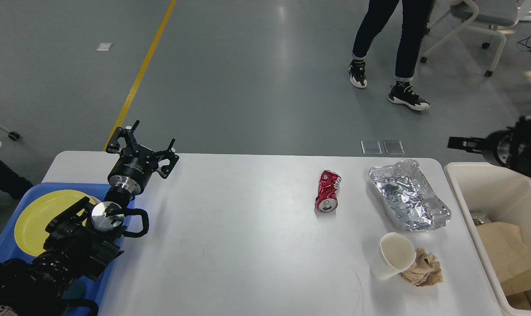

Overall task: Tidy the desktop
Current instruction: 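Move the right gripper back toward the silver foil on the table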

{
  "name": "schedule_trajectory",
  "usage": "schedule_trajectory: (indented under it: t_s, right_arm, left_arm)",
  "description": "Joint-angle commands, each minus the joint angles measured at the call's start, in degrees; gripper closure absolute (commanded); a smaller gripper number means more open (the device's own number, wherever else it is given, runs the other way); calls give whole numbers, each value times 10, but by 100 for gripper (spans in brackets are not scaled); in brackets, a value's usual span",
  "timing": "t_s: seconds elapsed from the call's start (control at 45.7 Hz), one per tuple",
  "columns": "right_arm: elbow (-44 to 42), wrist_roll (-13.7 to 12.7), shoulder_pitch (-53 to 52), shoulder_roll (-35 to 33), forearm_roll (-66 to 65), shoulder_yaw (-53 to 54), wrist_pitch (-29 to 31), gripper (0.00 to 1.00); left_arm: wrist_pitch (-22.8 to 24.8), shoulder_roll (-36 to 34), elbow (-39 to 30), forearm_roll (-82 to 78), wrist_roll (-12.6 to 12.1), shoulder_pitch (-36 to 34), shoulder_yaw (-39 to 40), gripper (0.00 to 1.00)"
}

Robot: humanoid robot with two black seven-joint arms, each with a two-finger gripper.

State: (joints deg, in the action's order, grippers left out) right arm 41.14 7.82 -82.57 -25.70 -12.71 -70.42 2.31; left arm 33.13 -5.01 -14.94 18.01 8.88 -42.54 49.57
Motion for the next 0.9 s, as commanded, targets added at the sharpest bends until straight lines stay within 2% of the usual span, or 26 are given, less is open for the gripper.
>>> schedule_trajectory:
  t_s: [0.0, 0.131, 0.241, 0.438, 0.569, 0.701, 0.876]
  right_arm:
    - [89, 0, -106, 60, 1, -26, 25, 0]
    - [150, 0, -176, 107, 4, -26, 71, 0]
    - [168, 0, -227, 141, 4, -30, 130, 0]
    - [168, 0, -282, 181, 5, -51, 334, 0]
    - [177, 1, -348, 182, 4, -57, 416, 0]
    - [206, 0, -400, 182, 3, -63, 465, 0]
    - [202, 0, -374, 181, -2, -56, 446, 0]
  left_arm:
    - [0, 1, 0, 0, 0, 0, 0, 4]
    - [0, 0, 0, 0, 0, 0, 0, 4]
    - [-1, 0, 0, 0, 0, 0, 0, 4]
    - [-1, 0, 0, 0, 0, 0, 0, 4]
    - [-1, 0, 0, 0, 0, 0, 0, 4]
    - [0, 1, 0, 0, 0, 0, 0, 4]
    - [0, 0, 0, 0, 0, 0, 0, 4]
